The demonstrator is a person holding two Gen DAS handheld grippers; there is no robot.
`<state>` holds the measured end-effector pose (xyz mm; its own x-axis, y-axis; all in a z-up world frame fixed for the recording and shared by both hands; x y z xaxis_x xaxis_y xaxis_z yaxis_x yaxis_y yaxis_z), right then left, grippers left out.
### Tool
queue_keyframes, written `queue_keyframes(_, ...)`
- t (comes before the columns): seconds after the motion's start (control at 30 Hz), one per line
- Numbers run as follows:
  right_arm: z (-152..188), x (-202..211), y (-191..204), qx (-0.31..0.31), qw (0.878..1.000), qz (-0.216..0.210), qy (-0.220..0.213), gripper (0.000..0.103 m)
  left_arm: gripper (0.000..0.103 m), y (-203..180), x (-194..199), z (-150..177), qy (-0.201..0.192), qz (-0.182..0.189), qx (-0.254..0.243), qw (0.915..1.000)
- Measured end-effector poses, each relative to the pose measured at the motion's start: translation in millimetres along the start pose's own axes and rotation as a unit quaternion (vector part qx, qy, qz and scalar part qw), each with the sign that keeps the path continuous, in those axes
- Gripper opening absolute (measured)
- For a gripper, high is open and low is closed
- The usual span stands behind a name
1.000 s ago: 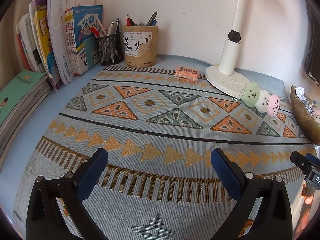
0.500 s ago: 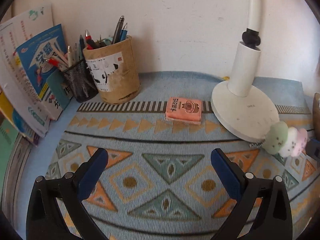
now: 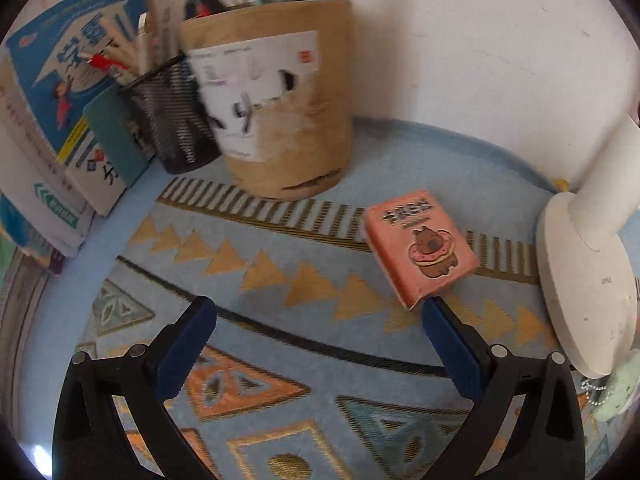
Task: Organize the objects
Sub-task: 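Grasp the pink capybara snack box with the left tool while the right tool grasps the plush bear chain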
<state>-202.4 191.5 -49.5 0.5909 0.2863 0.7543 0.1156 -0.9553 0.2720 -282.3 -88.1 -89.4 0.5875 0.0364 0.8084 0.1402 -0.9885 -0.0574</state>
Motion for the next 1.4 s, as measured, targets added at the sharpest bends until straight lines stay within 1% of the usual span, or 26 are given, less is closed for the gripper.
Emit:
queue_keyframes(0.03,-0.3,1.8,0.9,0.004,1.000,0.003,-0.003,0.102,0.102,12.8,4.4,0.2,-0.006,-0.011,0.016,0.9998)
queue_keyframes(0.07,-0.7,2.1,1.8,0.006,1.000,0.006,-0.005,0.102,0.101,19.0,8.5,-0.3,-0.014,-0.008,0.024,0.9996)
queue_keyframes(0.13,-1.1,2.6,-0.6,0.003,1.000,0.007,-0.003,0.102,0.101,10.9,12.8,-0.4,-0.011,0.031,0.016,0.9993)
queue_keyframes(0.23,-1.3,-0.8,-6.8,-0.011,1.000,0.003,-0.007,0.102,0.101,-29.2,17.8,-6.2,-0.016,0.108,-0.019,0.9938)
queue_keyframes(0.27,-2.7,-0.3,-10.8,-0.017,1.000,0.002,-0.012,0.102,0.101,-38.1,15.4,-10.0,-0.015,0.109,-0.027,0.9935)
queue_keyframes(0.37,-17.4,3.0,-18.4,-0.037,0.998,0.002,-0.047,0.102,0.099,-47.3,-0.1,-21.5,-0.006,0.083,-0.030,0.9961)
queue_keyframes(0.4,-23.5,2.4,-19.7,-0.042,0.998,0.002,-0.054,0.102,0.096,-49.2,-6.3,-21.9,0.005,0.085,-0.024,0.9961)
queue_keyframes(0.43,-26.3,1.1,-17.8,-0.042,0.998,-0.009,-0.053,0.102,0.086,-51.1,-11.1,-21.6,0.012,0.091,-0.017,0.9956)
queue_keyframes(0.47,-25.2,-1.2,-13.6,-0.038,0.998,-0.025,-0.044,0.100,0.081,-52.0,-13.9,-21.5,0.015,0.091,-0.014,0.9957)
queue_keyframes(0.5,-21.2,-4.1,-10.0,-0.031,0.998,-0.035,-0.032,0.094,0.078,-52.2,-12.8,-23.4,0.006,0.078,-0.021,0.9967)
queue_keyframes(0.53,-17.7,-7.9,-4.9,-0.022,0.999,-0.038,-0.019,0.090,0.065,-53.9,-12.4,-23.5,0.003,0.072,-0.030,0.9970)
queue_keyframes(0.57,-14.8,-10.6,0.5,-0.011,0.999,-0.040,-0.010,0.079,0.048,-55.8,-10.0,-24.4,-0.003,0.072,-0.038,0.9967)
queue_keyframes(0.6,-12.2,-11.8,5.7,-0.003,0.999,-0.047,-0.003,0.068,0.041,-58.7,-7.5,-24.2,-0.006,0.083,-0.041,0.9957)
queue_keyframes(0.67,-5.6,-13.1,6.5,-0.011,0.999,-0.047,0.008,0.037,0.038,-58.4,-2.3,-20.4,-0.002,0.090,-0.040,0.9951)
queue_keyframes(0.7,-0.1,-12.9,3.0,-0.028,0.998,-0.048,0.017,0.036,0.038,-58.3,2.0,-16.3,0.002,0.099,-0.040,0.9943)
queue_keyframes(0.87,31.0,7.5,-0.6,-0.124,0.986,-0.097,0.059,0.035,0.038,-56.1,47.3,23.9,0.013,0.149,-0.059,0.9870)
queue_keyframes(1.0,84.8,38.6,24.6,-0.161,0.974,-0.118,0.102,0.035,0.038,-49.1,96.0,69.2,0.011,0.170,-0.072,0.9828)
queue_keyframes(1.07,109.1,55.1,47.3,-0.171,0.964,-0.163,0.124,0.034,0.038,-50.4,117.3,88.9,0.003,0.176,-0.078,0.9812)
queue_keyframes(1.1,117.7,62.9,53.7,-0.173,0.961,-0.173,0.130,0.035,0.038,-51.5,127.3,97.8,-0.004,0.174,-0.082,0.9813)
queue_keyframes(1.13,124.1,69.3,54.8,-0.172,0.962,-0.166,0.130,0.036,0.038,-47.9,138.3,109.2,-0.011,0.170,-0.087,0.9815)
queue_keyframes(1.17,128.5,74.4,52.1,-0.168,0.966,-0.148,0.125,0.041,0.038,-49.2,143.6,118.5,-0.017,0.166,-0.092,0.9816)
queue_keyframes(1.2,131.0,79.3,49.0,-0.161,0.972,-0.126,0.117,0.054,0.038,-48.9,139.8,125.2,-0.022,0.168,-0.093,0.9812)
queue_keyframes(1.23,132.3,84.5,45.7,-0.152,0.977,-0.107,0.106,0.063,0.038,-36.5,138.5,131.9,-0.025,0.173,-0.090,0.9804)
queue_keyframes(1.27,131.4,89.6,43.7,-0.139,0.982,-0.092,0.092,0.074,0.038,-34.7,137.6,138.3,-0.027,0.179,-0.084,0.9798)
queue_keyframes(1.37,123.0,98.1,51.8,-0.054,0.996,-0.051,0.057,0.081,0.038,-24.8,129.9,141.5,-0.044,0.188,-0.066,0.9789)
queue_keyframes(1.4,120.7,95.7,58.7,-0.013,0.998,-0.036,0.051,0.091,0.038,-21.0,126.9,138.7,-0.050,0.185,-0.063,0.9795)
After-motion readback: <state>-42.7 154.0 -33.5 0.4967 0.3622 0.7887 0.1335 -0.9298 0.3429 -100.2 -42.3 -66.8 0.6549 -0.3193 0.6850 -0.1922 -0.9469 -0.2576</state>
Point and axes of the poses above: each gripper's, at about its wrist camera, not at the fingertips, and x roughly against the way its jaws point, y to its left, z to its underside, the point moved 10 cm from there along -x, roughly the way its jaws point, and after that the axes turned 9 degrees about z, right-handed, at the moved point
